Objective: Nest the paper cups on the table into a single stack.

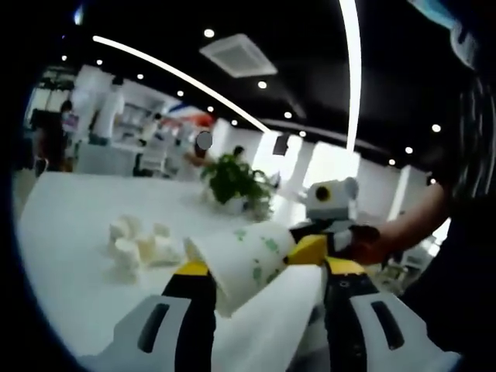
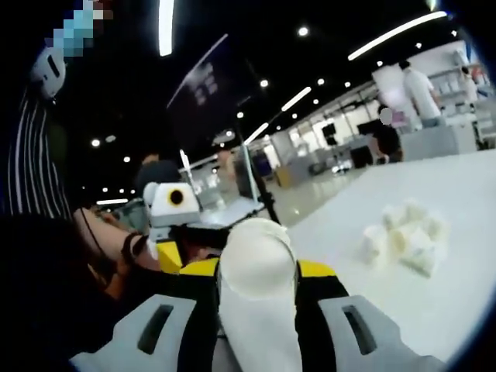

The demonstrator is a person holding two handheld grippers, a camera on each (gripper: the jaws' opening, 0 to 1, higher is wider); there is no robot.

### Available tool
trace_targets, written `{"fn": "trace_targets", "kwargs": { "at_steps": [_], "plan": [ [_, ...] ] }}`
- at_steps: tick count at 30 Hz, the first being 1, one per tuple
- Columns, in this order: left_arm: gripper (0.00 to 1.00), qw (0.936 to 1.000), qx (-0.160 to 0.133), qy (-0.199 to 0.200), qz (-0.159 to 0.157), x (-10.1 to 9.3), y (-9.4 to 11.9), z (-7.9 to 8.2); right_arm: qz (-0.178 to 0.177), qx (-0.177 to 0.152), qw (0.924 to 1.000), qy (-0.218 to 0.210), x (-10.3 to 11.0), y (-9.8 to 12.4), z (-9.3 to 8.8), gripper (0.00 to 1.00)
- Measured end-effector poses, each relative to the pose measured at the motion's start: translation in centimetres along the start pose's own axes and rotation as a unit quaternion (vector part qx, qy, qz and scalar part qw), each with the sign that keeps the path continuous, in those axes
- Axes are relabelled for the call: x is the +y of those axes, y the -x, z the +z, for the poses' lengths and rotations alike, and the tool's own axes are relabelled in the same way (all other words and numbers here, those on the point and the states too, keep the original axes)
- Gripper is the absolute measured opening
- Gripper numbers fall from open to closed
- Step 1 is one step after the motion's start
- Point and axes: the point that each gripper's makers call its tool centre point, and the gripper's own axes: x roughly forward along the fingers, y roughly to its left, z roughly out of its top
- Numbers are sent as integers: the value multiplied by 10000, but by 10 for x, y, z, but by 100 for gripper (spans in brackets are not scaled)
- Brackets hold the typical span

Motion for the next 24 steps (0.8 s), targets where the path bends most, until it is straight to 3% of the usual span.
{"fn": "trace_targets", "kwargs": {
  "at_steps": [8,19,24],
  "plan": [
    [43,9999,-83,93,-90,-3,6,10,50,108,9999,32,8,-3,-3,33],
    [23,9999,-25,-23,-110,-1,6,6,111,217,9997,37,10,-1,-8,33],
    [14,9999,28,120,-119,-1,7,2,152,270,9995,22,11,0,-15,33]
  ]
}}
